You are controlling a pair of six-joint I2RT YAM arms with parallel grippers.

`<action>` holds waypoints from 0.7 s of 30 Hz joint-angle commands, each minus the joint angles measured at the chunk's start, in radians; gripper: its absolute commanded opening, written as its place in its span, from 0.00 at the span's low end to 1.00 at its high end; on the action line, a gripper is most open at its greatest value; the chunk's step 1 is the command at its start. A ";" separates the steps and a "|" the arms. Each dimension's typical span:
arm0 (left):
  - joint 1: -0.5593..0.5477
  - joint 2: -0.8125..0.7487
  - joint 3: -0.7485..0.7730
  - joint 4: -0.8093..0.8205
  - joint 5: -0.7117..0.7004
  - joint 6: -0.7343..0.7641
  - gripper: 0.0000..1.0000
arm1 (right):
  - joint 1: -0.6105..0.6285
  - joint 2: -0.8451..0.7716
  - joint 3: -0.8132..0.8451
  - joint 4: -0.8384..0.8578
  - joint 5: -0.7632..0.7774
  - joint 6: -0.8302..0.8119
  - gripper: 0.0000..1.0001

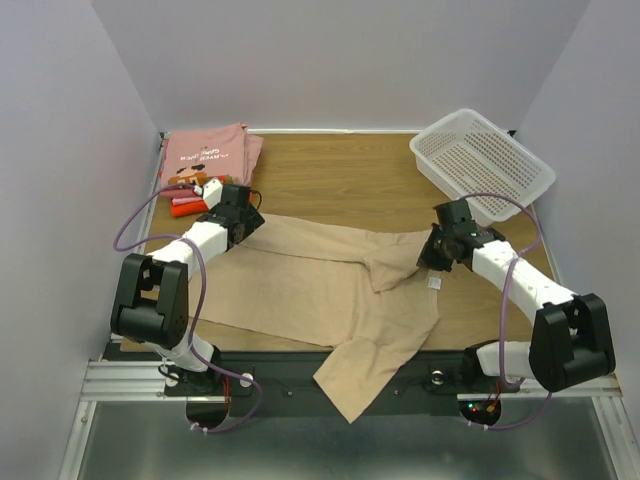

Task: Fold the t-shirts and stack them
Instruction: Fold the tshirt

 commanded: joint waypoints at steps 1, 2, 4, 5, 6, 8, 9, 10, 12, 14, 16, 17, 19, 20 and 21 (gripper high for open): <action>0.005 -0.015 -0.005 0.009 -0.024 0.021 0.81 | -0.005 -0.010 -0.028 -0.044 -0.028 0.021 0.04; 0.007 -0.015 -0.002 0.005 -0.026 0.021 0.81 | -0.005 -0.001 -0.030 -0.042 -0.025 0.023 0.06; 0.007 -0.017 0.000 -0.001 -0.027 0.022 0.81 | -0.005 0.014 -0.039 -0.044 -0.025 0.026 0.15; 0.007 -0.018 0.003 -0.003 -0.029 0.024 0.81 | -0.005 0.019 -0.042 -0.044 -0.027 0.022 0.18; 0.007 -0.018 0.006 -0.008 -0.029 0.024 0.81 | -0.005 0.022 -0.042 -0.045 -0.025 0.015 0.23; 0.007 -0.023 0.012 -0.015 -0.032 0.028 0.81 | -0.005 0.024 -0.019 -0.048 -0.012 -0.015 0.43; 0.005 -0.026 0.018 -0.020 -0.032 0.031 0.81 | -0.005 0.014 0.007 -0.050 -0.008 -0.028 0.52; 0.007 -0.029 0.019 -0.021 -0.032 0.035 0.81 | -0.005 0.007 0.021 -0.050 -0.004 -0.046 0.56; 0.007 -0.038 0.024 -0.026 -0.032 0.035 0.81 | -0.005 -0.016 0.045 -0.051 0.031 -0.067 0.68; 0.007 -0.043 0.024 -0.031 -0.033 0.038 0.81 | -0.005 -0.022 0.076 -0.056 0.073 -0.100 0.86; 0.007 -0.049 0.030 -0.029 -0.035 0.044 0.81 | -0.005 -0.013 0.094 -0.059 0.100 -0.121 1.00; 0.007 -0.049 0.035 -0.031 -0.033 0.048 0.81 | -0.005 -0.003 0.108 -0.058 0.091 -0.123 1.00; 0.007 -0.040 0.058 -0.037 -0.023 0.058 0.81 | -0.005 0.045 0.142 -0.054 0.024 -0.126 1.00; 0.007 -0.037 0.065 -0.038 -0.016 0.062 0.81 | -0.005 0.060 0.150 -0.051 -0.002 -0.126 1.00; 0.007 -0.029 0.079 -0.035 -0.012 0.068 0.81 | -0.006 0.072 0.151 -0.029 -0.025 -0.124 1.00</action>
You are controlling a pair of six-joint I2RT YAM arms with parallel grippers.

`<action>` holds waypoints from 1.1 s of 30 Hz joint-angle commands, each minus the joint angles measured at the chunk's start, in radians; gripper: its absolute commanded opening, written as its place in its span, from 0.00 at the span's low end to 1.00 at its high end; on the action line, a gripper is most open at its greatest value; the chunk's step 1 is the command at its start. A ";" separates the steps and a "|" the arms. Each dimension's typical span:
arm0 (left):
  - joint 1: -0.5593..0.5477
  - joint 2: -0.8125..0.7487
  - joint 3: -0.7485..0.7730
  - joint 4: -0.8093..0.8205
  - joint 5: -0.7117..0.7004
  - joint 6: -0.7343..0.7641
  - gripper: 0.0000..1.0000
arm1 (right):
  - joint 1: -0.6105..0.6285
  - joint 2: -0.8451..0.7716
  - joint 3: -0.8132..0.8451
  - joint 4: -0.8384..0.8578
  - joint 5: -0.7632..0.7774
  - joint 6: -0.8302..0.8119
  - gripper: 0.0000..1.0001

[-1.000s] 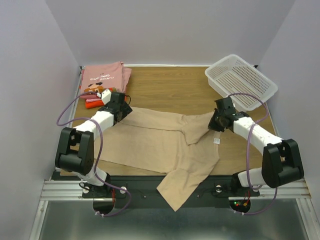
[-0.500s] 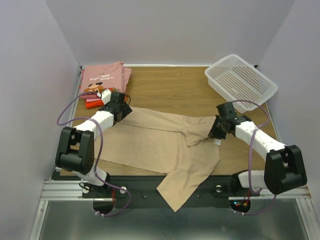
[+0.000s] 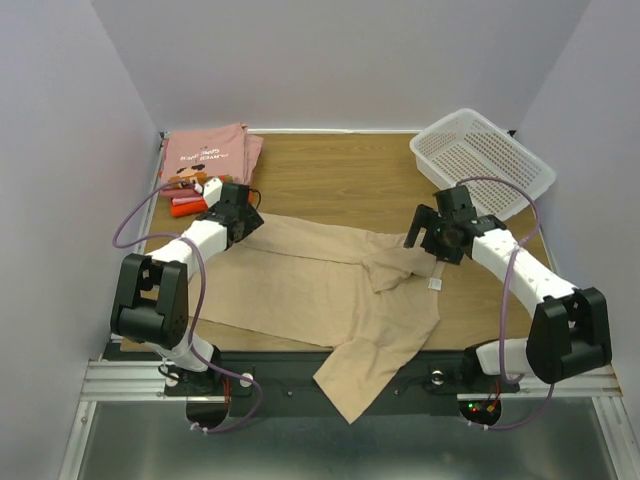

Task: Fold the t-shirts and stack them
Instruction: Fold the tshirt

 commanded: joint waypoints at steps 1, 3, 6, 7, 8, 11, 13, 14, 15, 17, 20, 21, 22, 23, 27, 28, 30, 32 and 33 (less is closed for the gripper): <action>0.002 -0.024 0.073 -0.002 -0.003 0.034 0.81 | -0.005 0.057 0.044 0.051 -0.096 -0.026 1.00; 0.002 -0.013 0.080 0.019 0.008 0.049 0.81 | -0.005 0.099 0.028 0.094 -0.108 -0.024 1.00; 0.002 0.032 0.079 0.039 0.032 0.054 0.81 | -0.005 0.167 0.010 0.134 -0.081 -0.006 1.00; 0.002 0.041 0.076 0.044 0.032 0.054 0.81 | -0.006 0.181 0.010 0.145 -0.054 -0.006 1.00; 0.002 0.052 0.071 0.049 0.034 0.054 0.81 | -0.006 0.205 0.008 0.154 -0.046 -0.003 1.00; 0.010 0.096 0.058 0.056 0.034 0.050 0.81 | -0.020 0.302 0.028 0.181 -0.019 -0.010 1.00; 0.025 0.127 0.044 0.062 0.040 0.049 0.81 | -0.042 0.375 0.045 0.203 -0.006 -0.020 1.00; 0.030 0.136 0.039 0.065 0.048 0.049 0.81 | -0.052 0.394 0.067 0.214 0.003 -0.039 1.00; 0.036 0.147 0.028 0.065 0.051 0.049 0.80 | -0.059 0.418 0.080 0.229 0.023 -0.052 1.00; 0.038 0.150 0.013 0.072 0.051 0.041 0.80 | -0.078 0.477 0.132 0.250 0.021 -0.101 1.00; 0.038 0.154 -0.008 0.079 0.075 0.037 0.80 | -0.098 0.553 0.198 0.266 -0.051 -0.190 1.00; 0.038 0.156 -0.013 0.079 0.077 0.035 0.80 | -0.109 0.572 0.220 0.278 -0.061 -0.208 1.00; 0.038 0.154 -0.022 0.079 0.078 0.029 0.80 | -0.117 0.618 0.272 0.284 -0.113 -0.284 1.00; 0.038 0.154 -0.028 0.079 0.080 0.024 0.78 | -0.118 0.638 0.295 0.289 -0.126 -0.328 1.00; 0.038 0.127 -0.056 0.075 0.094 0.012 0.78 | -0.118 0.696 0.393 0.295 -0.085 -0.501 1.00; 0.036 0.119 -0.059 0.075 0.098 0.014 0.78 | -0.118 0.705 0.407 0.296 -0.078 -0.526 1.00; 0.036 0.105 -0.065 0.075 0.106 0.008 0.78 | -0.125 0.721 0.452 0.300 -0.016 -0.583 1.00; 0.033 0.090 -0.062 0.076 0.127 0.006 0.78 | -0.131 0.750 0.502 0.300 -0.009 -0.644 1.00; 0.030 0.087 -0.059 0.076 0.134 0.003 0.78 | -0.134 0.759 0.522 0.301 -0.015 -0.655 1.00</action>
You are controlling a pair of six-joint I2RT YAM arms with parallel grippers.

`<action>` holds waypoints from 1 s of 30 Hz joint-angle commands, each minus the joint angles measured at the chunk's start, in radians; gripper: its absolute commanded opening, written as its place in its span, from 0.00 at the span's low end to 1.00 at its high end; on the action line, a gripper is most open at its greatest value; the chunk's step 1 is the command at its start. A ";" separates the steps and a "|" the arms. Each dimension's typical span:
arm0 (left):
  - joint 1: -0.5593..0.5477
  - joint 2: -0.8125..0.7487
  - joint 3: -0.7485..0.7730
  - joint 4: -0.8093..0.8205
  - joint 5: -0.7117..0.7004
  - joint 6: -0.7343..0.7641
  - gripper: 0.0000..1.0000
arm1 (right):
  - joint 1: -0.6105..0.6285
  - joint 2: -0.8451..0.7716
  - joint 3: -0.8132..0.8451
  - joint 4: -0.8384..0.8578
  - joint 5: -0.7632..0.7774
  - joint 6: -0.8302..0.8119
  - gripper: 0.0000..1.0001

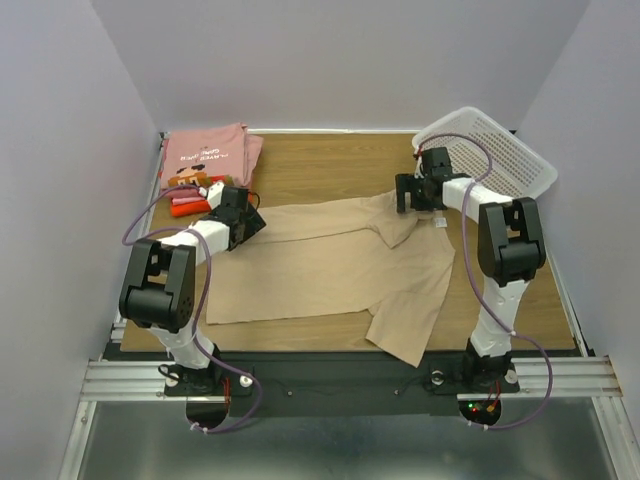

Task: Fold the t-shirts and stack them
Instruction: Fold the tshirt

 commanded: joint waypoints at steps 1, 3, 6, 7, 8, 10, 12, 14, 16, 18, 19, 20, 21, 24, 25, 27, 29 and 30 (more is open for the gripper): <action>-0.015 -0.027 -0.028 -0.071 0.053 -0.023 0.78 | -0.031 0.098 0.080 0.010 0.031 -0.164 1.00; -0.032 -0.030 -0.021 -0.072 0.054 -0.023 0.78 | -0.034 0.119 0.117 0.009 0.029 -0.175 1.00; -0.064 -0.062 -0.002 -0.104 0.037 -0.038 0.78 | -0.034 0.098 0.134 0.009 -0.012 -0.181 1.00; -0.067 -0.076 -0.001 -0.114 0.031 -0.041 0.78 | -0.034 0.081 0.128 0.009 -0.084 -0.181 1.00; -0.072 -0.091 0.002 -0.124 0.014 -0.046 0.78 | -0.035 0.035 0.122 0.009 -0.107 -0.181 1.00; -0.073 -0.149 0.001 -0.161 -0.006 -0.057 0.78 | -0.034 -0.012 0.108 0.007 -0.149 -0.169 1.00; -0.073 -0.192 -0.002 -0.195 -0.048 -0.071 0.78 | -0.035 -0.084 0.098 0.007 -0.181 -0.141 1.00; -0.073 -0.258 -0.010 -0.248 -0.081 -0.094 0.79 | -0.034 -0.129 0.076 0.009 -0.225 -0.106 1.00; -0.073 -0.327 -0.025 -0.310 -0.101 -0.115 0.79 | -0.034 -0.192 0.053 0.007 -0.267 -0.085 1.00; -0.073 -0.378 -0.039 -0.356 -0.120 -0.143 0.79 | -0.032 -0.236 0.030 -0.002 -0.276 -0.016 1.00; -0.073 -0.428 -0.060 -0.409 -0.126 -0.162 0.79 | -0.031 -0.290 0.007 -0.005 -0.276 0.009 1.00; -0.073 -0.456 -0.076 -0.434 -0.126 -0.185 0.79 | -0.031 -0.319 -0.016 -0.007 -0.276 0.035 1.00; -0.073 -0.481 -0.089 -0.460 -0.117 -0.222 0.79 | -0.025 -0.350 -0.084 -0.007 -0.270 0.094 1.00; -0.073 -0.565 -0.154 -0.534 -0.077 -0.274 0.79 | 0.004 -0.503 -0.250 -0.014 -0.210 0.216 1.00; -0.075 -0.585 -0.189 -0.561 -0.071 -0.284 0.79 | 0.014 -0.540 -0.292 -0.018 -0.187 0.250 1.00; -0.075 -0.623 -0.220 -0.587 -0.043 -0.307 0.79 | 0.026 -0.656 -0.428 -0.037 -0.169 0.343 1.00; -0.079 -0.656 -0.264 -0.612 -0.010 -0.304 0.79 | 0.031 -0.771 -0.522 -0.041 -0.193 0.389 1.00; -0.086 -0.675 -0.287 -0.623 0.001 -0.314 0.79 | 0.029 -0.805 -0.589 -0.063 -0.193 0.394 1.00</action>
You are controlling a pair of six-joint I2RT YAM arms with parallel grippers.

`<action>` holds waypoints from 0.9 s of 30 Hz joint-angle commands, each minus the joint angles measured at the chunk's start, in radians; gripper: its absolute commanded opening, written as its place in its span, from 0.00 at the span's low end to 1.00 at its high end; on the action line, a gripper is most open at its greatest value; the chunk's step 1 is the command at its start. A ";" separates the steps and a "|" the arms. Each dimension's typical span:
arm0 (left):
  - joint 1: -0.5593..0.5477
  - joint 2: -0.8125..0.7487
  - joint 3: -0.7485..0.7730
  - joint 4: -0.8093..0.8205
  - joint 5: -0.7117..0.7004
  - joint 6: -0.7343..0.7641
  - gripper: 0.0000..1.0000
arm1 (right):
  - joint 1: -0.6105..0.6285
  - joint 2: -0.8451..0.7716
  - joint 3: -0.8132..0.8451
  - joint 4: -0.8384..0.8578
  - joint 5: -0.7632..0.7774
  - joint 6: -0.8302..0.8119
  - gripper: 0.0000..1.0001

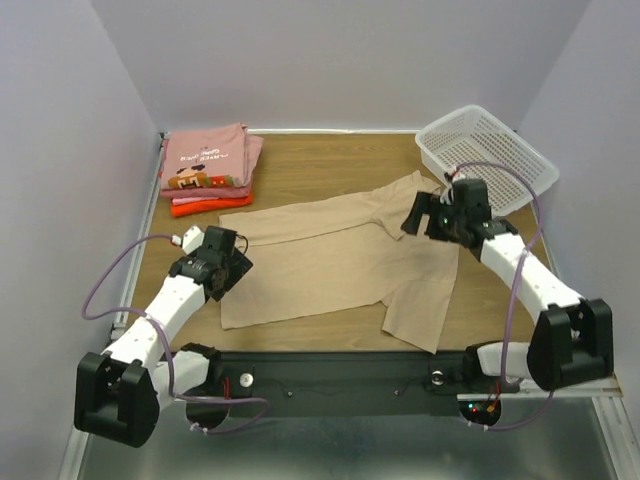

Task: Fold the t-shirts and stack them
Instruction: Fold the tshirt

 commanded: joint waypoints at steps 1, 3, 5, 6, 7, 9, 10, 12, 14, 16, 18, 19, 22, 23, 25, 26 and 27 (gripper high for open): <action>-0.028 -0.058 -0.066 -0.105 0.051 -0.069 0.79 | 0.013 -0.170 -0.183 -0.072 0.024 0.158 1.00; -0.068 -0.089 -0.075 -0.120 0.077 -0.103 0.79 | 0.012 -0.258 -0.227 -0.106 0.077 0.171 1.00; -0.100 -0.113 -0.081 -0.132 0.051 -0.157 0.79 | 0.012 -0.294 -0.243 -0.187 0.106 0.144 1.00; -0.109 -0.107 -0.081 -0.131 0.051 -0.160 0.79 | 0.012 -0.308 -0.238 -0.242 0.122 0.136 1.00; -0.125 -0.078 -0.078 -0.131 0.055 -0.155 0.79 | 0.012 -0.329 -0.235 -0.259 0.139 0.130 1.00; -0.166 -0.034 -0.083 -0.131 0.072 -0.170 0.79 | 0.012 -0.357 -0.241 -0.281 0.162 0.133 1.00; -0.183 0.012 -0.081 -0.128 0.077 -0.178 0.79 | 0.012 -0.365 -0.247 -0.281 0.159 0.141 1.00; -0.226 0.051 -0.070 -0.145 0.071 -0.242 0.78 | 0.012 -0.368 -0.261 -0.279 0.133 0.151 1.00; -0.335 0.045 -0.035 -0.189 0.037 -0.308 0.78 | 0.013 -0.354 -0.263 -0.279 0.117 0.138 1.00; -0.426 0.023 -0.005 -0.287 -0.006 -0.469 0.78 | 0.013 -0.342 -0.261 -0.281 0.117 0.121 1.00; -0.500 0.013 0.019 -0.367 -0.043 -0.561 0.78 | 0.012 -0.328 -0.266 -0.282 0.126 0.110 1.00; -0.505 0.023 0.017 -0.393 -0.043 -0.578 0.78 | 0.013 -0.326 -0.272 -0.282 0.123 0.110 1.00; -0.527 0.072 0.014 -0.405 -0.029 -0.643 0.78 | 0.012 -0.323 -0.271 -0.281 0.096 0.121 1.00; -0.530 0.091 0.020 -0.410 -0.037 -0.649 0.78 | 0.012 -0.323 -0.271 -0.281 0.088 0.121 1.00; -0.531 0.130 0.040 -0.435 -0.044 -0.681 0.79 | 0.013 -0.331 -0.272 -0.281 0.097 0.124 1.00; -0.530 0.169 0.046 -0.445 -0.048 -0.719 0.80 | 0.013 -0.333 -0.274 -0.281 0.103 0.127 1.00; -0.530 0.187 0.058 -0.465 -0.055 -0.741 0.83 | 0.013 -0.339 -0.277 -0.281 0.111 0.130 1.00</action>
